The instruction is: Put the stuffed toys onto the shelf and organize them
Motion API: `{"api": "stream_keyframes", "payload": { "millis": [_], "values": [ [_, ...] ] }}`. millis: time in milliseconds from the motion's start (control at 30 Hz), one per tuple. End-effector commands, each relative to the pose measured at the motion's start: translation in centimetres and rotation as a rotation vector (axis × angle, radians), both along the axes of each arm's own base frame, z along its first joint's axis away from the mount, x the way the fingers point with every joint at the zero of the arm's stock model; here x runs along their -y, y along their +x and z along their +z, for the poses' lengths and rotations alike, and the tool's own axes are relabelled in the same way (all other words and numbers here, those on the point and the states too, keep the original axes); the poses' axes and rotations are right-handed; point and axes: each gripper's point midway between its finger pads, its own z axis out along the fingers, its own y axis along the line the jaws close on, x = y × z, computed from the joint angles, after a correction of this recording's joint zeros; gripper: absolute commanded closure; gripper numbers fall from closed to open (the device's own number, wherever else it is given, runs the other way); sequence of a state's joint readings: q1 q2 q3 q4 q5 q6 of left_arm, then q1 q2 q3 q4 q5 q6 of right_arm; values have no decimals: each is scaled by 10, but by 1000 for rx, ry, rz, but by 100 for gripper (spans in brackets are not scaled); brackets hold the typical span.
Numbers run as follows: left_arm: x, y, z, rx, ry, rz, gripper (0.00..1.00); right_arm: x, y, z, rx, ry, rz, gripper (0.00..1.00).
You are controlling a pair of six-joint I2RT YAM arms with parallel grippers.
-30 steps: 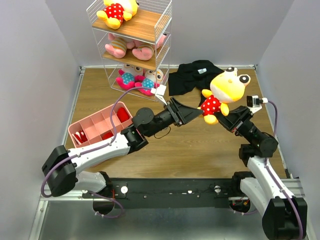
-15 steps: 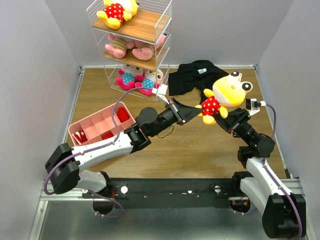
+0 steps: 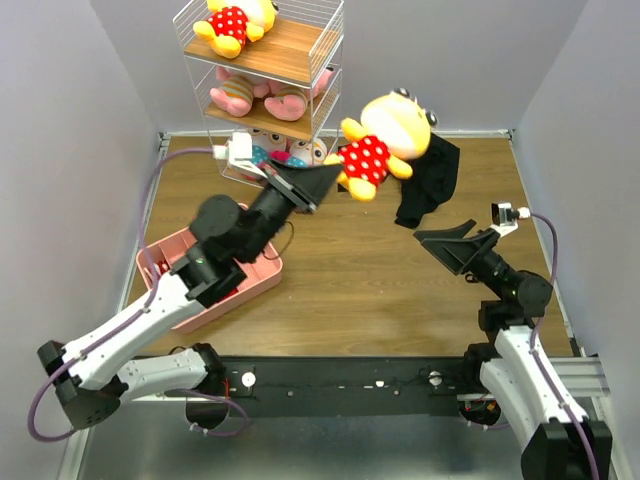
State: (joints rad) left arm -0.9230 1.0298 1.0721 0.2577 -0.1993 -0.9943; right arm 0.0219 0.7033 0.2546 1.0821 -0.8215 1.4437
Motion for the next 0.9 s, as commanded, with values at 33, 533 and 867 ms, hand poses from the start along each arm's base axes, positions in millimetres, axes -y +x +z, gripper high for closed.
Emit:
{"api": "stream_keyframes", "payload": {
  "millis": [33, 533, 867],
  "values": [
    [-67, 33, 45, 50, 135, 238, 100, -2, -1, -11, -29, -102, -40, 0],
    [-139, 119, 117, 101, 258, 384, 100, -2, -9, -14, -30, -162, -55, 0],
    [-176, 163, 106, 99, 290, 431, 100, -1, -14, -8, 18, -228, -85, 0]
  ]
}}
